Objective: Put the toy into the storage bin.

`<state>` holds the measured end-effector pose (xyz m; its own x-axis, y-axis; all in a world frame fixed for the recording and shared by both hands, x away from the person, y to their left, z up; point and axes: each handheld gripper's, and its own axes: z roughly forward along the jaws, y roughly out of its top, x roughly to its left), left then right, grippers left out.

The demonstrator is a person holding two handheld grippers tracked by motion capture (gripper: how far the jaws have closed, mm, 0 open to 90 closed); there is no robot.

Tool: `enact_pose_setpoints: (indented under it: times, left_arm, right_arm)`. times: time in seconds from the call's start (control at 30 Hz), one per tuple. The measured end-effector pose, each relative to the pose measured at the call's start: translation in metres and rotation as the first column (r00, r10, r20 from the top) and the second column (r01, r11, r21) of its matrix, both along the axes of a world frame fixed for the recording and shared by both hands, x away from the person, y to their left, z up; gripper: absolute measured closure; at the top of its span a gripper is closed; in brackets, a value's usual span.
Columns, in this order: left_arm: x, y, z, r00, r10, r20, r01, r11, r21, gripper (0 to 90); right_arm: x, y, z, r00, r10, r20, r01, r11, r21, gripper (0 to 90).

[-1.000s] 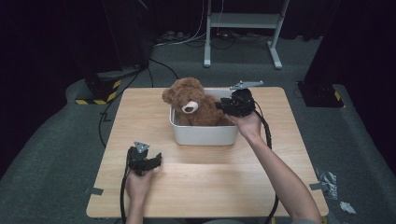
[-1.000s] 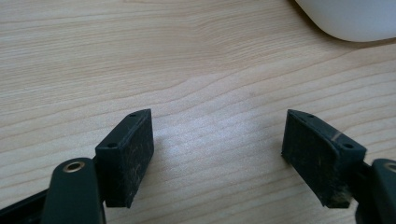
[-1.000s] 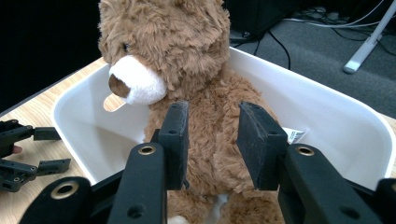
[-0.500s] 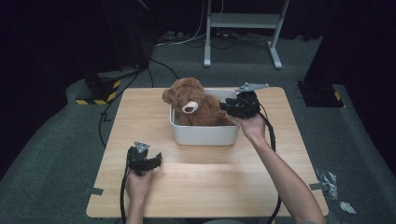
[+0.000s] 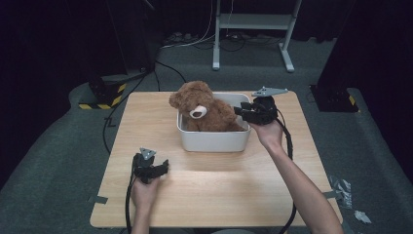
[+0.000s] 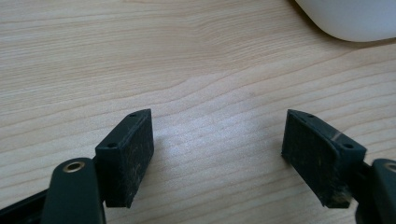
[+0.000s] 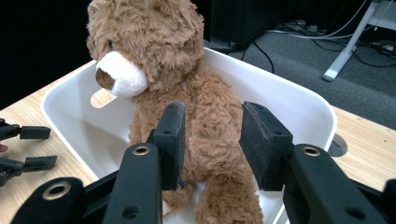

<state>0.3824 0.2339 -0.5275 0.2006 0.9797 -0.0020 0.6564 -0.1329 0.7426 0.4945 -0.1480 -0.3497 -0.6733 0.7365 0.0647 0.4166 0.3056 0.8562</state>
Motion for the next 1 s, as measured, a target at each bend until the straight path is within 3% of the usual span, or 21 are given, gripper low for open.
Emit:
enact_pose_setpoints:
  times: [1.0]
  left_arm:
    - [0.0, 0.0, 0.0, 1.0, 0.0, 0.0, 0.0, 1.0, -0.002, 24.9]
  right_arm:
    - [-0.014, -0.022, 0.003, 0.9997, -0.016, 0.021, 0.015, 0.9997, 0.02, 58.5]
